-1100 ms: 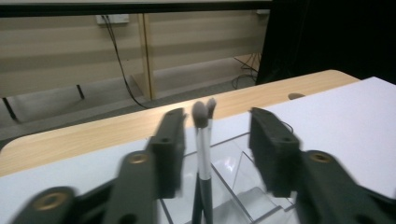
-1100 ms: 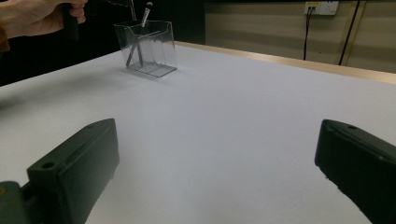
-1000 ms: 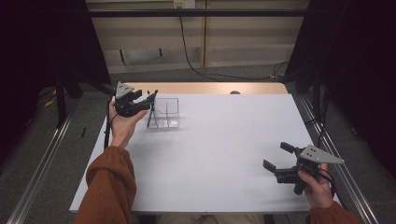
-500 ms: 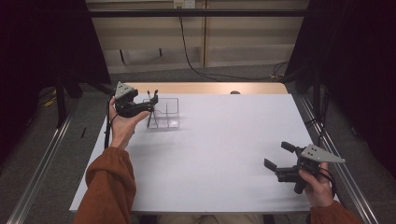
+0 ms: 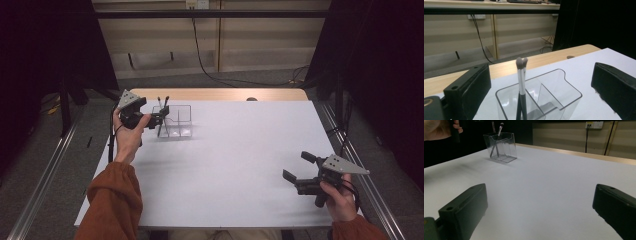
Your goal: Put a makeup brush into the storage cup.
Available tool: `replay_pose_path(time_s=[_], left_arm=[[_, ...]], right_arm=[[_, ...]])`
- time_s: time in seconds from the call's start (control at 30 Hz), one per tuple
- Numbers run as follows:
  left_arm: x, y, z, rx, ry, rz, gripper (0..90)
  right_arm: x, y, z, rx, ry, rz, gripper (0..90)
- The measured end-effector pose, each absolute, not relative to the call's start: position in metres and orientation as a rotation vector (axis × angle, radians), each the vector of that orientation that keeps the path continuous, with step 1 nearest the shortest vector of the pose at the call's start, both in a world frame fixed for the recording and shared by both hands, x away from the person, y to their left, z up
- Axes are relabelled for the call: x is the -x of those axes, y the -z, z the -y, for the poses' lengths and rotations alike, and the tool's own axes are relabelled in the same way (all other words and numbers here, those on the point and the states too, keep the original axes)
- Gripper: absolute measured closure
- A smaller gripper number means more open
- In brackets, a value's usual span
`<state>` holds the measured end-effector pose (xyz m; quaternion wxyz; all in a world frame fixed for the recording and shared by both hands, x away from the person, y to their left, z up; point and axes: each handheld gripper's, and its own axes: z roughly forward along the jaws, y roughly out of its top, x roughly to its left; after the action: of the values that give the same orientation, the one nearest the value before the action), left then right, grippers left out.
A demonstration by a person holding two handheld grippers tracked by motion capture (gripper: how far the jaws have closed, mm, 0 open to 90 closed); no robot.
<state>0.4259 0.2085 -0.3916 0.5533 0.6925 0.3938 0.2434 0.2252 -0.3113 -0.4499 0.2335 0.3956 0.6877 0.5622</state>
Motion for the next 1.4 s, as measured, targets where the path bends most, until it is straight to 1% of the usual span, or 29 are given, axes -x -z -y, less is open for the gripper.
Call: replay_pose_path(time_s=[0.3,0.4,0.63,1.1,1.4], left_arm=[[-0.413,0.389,-0.208,-1.680,-0.588,-0.902,2.8],[-0.408,0.386,-0.209,-1.669,-0.569,-0.895,3.4],[-0.395,0.389,-0.219,-1.648,-0.575,-0.911,3.5],[-0.368,0.390,-0.225,-1.677,-0.584,-0.859,2.9],[-0.353,0.394,-0.230,-1.675,-0.575,-0.863,2.9]], right_arm=[[-0.224,0.449,0.310,-1.090,-1.542,-1.888,0.0],[-0.223,0.448,0.309,-1.089,-1.545,-1.884,0.0],[-0.223,0.447,0.309,-1.090,-1.539,-1.880,0.0],[-0.223,0.447,0.309,-1.089,-1.537,-1.878,0.0],[-0.223,0.447,0.309,-1.088,-1.537,-1.878,0.0]])
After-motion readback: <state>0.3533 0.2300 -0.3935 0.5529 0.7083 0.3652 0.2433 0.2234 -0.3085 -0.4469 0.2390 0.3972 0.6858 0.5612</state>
